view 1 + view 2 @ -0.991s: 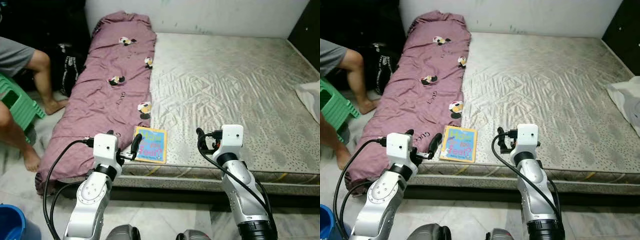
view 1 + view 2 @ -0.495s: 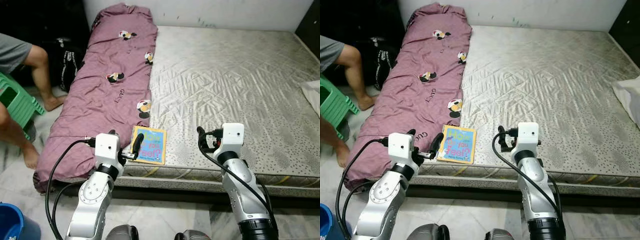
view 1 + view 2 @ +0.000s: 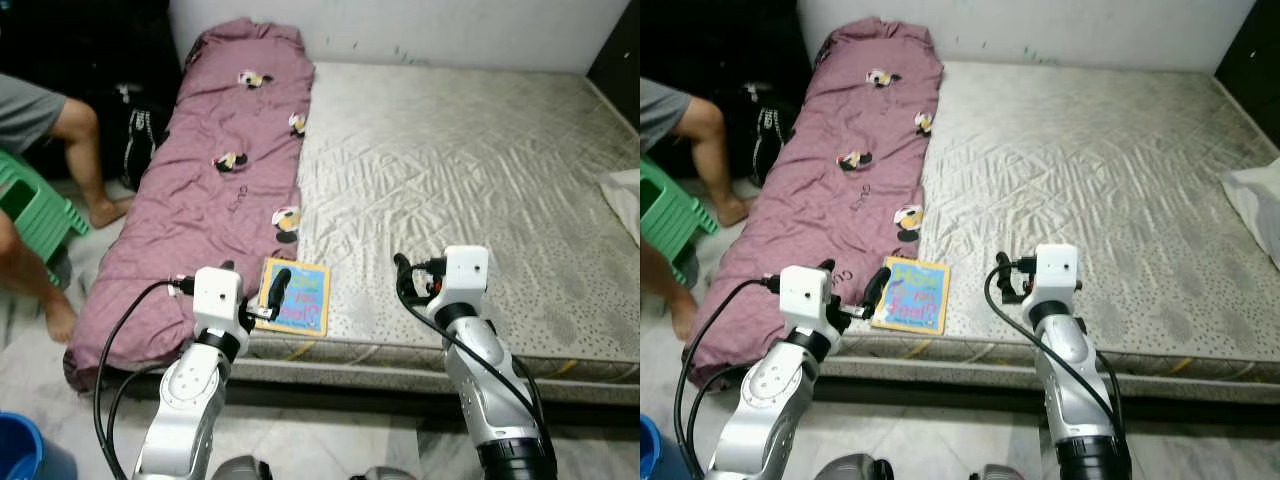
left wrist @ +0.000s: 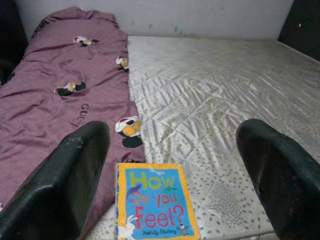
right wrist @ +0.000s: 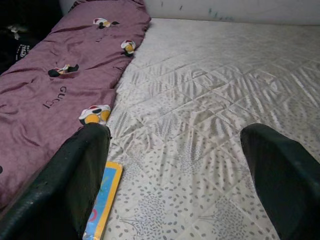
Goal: Clean up the room
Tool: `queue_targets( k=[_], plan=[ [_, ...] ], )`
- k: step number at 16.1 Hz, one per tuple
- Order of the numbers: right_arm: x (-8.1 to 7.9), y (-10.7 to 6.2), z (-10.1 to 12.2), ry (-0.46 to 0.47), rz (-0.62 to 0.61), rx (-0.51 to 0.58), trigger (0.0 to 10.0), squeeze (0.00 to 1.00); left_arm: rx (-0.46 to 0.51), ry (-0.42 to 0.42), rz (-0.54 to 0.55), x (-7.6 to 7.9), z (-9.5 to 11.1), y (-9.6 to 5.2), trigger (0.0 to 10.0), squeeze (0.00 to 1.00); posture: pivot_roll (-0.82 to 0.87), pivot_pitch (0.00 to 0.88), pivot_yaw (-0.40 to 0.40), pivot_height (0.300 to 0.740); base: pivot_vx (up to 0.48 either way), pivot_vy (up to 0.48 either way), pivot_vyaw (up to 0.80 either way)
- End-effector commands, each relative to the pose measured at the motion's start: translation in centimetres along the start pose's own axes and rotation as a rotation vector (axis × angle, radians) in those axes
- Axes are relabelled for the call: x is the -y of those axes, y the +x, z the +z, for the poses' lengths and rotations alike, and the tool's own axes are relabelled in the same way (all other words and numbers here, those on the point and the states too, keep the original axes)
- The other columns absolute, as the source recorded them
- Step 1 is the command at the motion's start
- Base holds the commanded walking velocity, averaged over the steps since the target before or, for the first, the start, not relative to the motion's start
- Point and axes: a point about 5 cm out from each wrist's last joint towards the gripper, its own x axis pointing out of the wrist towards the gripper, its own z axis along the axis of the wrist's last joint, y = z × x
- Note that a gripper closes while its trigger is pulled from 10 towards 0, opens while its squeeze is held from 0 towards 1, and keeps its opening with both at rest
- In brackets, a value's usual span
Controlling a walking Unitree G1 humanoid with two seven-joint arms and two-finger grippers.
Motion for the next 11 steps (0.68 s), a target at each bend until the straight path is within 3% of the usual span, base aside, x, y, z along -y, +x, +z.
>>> queue_targets(
  k=[1,11],
  plan=[
    [0.36,0.03,0.27,0.001,-0.011,0.004,10.0,0.00,0.014,-0.007,-0.018,0.12,0.28,0.05,10.0,0.00,-0.02,0.043,-0.008,0.740,0.409,0.000,0.00],
    [0.37,0.12,0.23,-0.004,-0.011,-0.003,10.0,0.00,0.011,0.000,-0.012,0.08,0.32,0.10,10.0,0.00,-0.02,0.039,-0.009,0.740,0.301,0.000,0.00]
  ],
)
